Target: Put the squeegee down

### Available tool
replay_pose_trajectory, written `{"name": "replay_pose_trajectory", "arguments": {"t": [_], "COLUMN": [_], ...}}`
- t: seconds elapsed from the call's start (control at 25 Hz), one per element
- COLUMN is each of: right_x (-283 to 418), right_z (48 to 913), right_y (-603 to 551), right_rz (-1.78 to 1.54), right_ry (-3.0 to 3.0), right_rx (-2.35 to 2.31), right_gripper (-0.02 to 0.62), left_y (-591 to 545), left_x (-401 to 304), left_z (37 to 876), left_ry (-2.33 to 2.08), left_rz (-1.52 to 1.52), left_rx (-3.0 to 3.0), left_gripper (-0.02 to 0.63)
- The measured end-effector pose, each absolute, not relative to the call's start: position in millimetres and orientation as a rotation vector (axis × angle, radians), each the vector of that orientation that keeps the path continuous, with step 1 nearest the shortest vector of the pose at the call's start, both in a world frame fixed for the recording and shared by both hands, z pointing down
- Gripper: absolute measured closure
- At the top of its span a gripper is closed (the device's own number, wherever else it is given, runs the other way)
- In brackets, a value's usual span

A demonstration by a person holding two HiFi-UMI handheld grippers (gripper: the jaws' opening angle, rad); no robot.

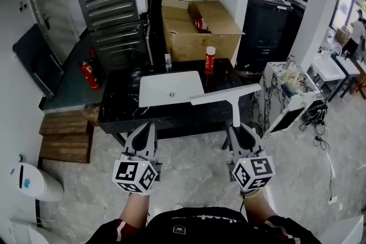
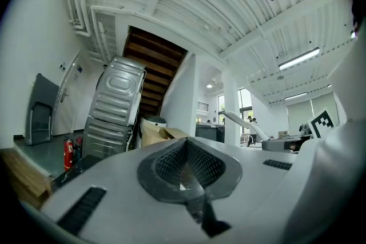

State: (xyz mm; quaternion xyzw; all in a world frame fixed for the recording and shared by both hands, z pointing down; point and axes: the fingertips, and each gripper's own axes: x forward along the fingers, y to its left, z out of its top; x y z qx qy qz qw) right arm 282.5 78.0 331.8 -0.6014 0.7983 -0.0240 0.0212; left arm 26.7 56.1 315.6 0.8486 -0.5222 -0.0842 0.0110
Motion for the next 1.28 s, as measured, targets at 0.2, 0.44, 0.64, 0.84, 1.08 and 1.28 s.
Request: {"name": "replay_pose_trajectory", "arguments": {"t": [0.2, 0.44, 0.64, 0.84, 1.08, 1.28], "right_x": [273.2, 243.4, 209.0, 189.4, 187.5, 191.2], "right_z": [331.7, 337.7, 339.8, 348.5, 361.1, 369.8], "right_y": [78.8, 67.9, 57.3, 40.8, -3.9, -74.3], "right_rz": [-0.066, -0.086, -0.081, -0.091, -0.124, -0.142], "right_ry": [2.484, 2.487, 2.488, 2.508, 2.528, 2.546], "right_rx": [-1.866, -1.860, -1.853, -1.862, -1.851, -1.797], "right_gripper": [0.472, 0.472, 0.472, 0.472, 0.472, 0.472], "left_y": [55.9, 45.0, 33.5, 14.1, -30.8, -91.8], "left_x": [17.3, -16.5, -49.3, -69.9, -67.9, -59.0], "left_z": [317.3, 320.9, 326.4, 336.2, 350.7, 359.6], "left_ry": [-1.625, -1.639, -1.637, -1.640, -1.638, -1.660], "left_rz": [-0.270, -0.278, -0.269, -0.262, -0.241, -0.206], "left_rx": [2.643, 2.634, 2.635, 2.622, 2.606, 2.587], "left_gripper": [0.594, 0.594, 0.594, 0.594, 0.594, 0.594]}}
